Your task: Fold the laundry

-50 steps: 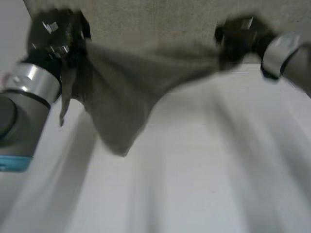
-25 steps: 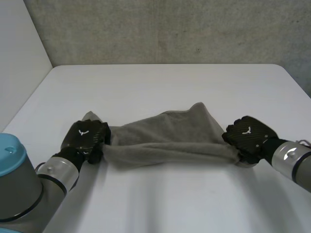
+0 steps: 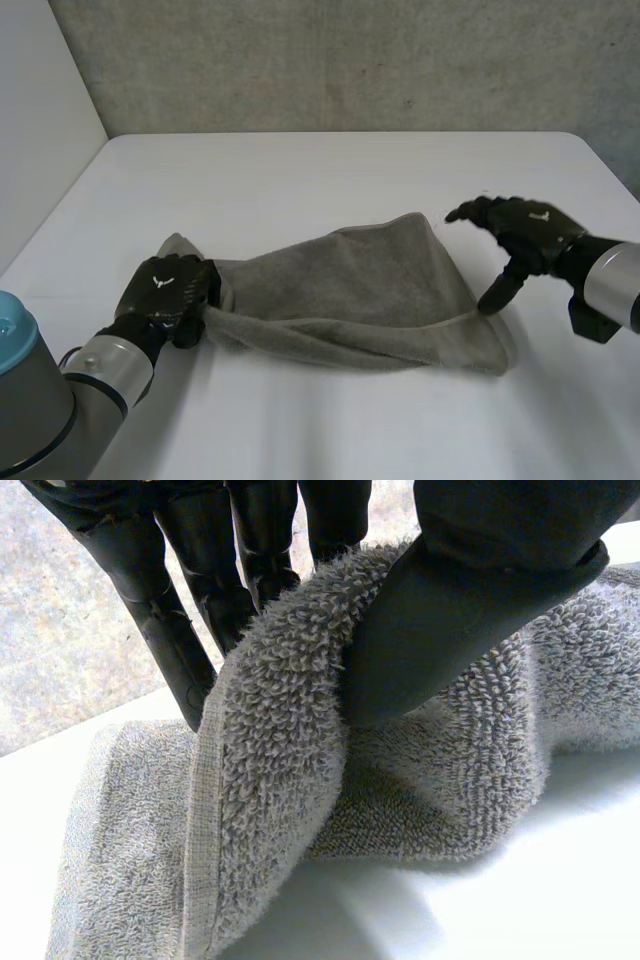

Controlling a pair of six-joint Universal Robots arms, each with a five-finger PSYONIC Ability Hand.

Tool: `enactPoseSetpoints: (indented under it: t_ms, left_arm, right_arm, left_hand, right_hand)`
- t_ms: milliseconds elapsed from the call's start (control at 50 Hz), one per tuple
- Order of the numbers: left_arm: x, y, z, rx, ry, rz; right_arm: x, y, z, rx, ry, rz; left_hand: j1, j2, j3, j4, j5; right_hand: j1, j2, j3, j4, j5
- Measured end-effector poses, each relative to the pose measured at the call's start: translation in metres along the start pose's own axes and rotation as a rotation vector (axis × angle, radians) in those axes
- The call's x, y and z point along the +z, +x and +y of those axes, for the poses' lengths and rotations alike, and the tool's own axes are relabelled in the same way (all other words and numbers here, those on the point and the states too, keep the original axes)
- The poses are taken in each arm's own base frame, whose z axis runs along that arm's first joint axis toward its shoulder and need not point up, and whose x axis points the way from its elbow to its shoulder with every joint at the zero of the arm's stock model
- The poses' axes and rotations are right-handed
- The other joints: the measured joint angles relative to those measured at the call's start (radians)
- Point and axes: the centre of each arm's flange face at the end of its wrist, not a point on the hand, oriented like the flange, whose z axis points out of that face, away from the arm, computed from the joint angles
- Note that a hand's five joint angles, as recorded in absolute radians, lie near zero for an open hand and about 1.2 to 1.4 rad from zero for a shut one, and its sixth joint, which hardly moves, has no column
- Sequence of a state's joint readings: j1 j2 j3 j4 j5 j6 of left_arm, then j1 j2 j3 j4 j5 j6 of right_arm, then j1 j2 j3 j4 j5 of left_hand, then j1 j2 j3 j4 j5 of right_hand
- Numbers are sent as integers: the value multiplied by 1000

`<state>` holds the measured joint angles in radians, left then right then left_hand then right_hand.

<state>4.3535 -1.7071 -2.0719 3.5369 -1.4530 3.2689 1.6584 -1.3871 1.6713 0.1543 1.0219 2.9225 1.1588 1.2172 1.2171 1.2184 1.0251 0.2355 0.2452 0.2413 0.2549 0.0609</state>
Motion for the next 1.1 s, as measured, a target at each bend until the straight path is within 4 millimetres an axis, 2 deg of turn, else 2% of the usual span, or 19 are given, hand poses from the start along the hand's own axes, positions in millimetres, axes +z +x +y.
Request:
enactPoseSetpoints:
  t_ms: [200,360,460,680,980,1100]
  left_arm:
    - [-1,0,2,-1,-5,-1]
    - [-2,1,3,0,-11,1]
    - [-3,1,4,0,-13,2]
    - [-3,1,5,1,-10,2]
    - [-4,1,4,3,5,0]
    - [-5,1,4,3,6,0]
  right_arm:
    - [17,-5,33,-84,-124,-22]
    - [33,-7,47,-93,-225,-40]
    - [36,-8,52,-75,-268,-53]
    - [40,-6,57,-110,-285,-58]
    - [32,-6,59,-141,-300,-50]
    - [28,-5,57,-165,-299,-34]
  left_hand:
    - [0,0,0,0,0]
    - [0,0,0,0,0]
    - [0,0,0,0,0]
    - [0,0,0,0,0]
    - [0,0,0,0,0]
    - [0,0,0,0,0]
  right_hand:
    - [9,5,6,3,5]
    - [174,159,173,160,192]
    - [250,238,249,234,263]
    - [264,244,258,239,267]
    - [563,554,555,543,556]
    - [849,833,828,823,832]
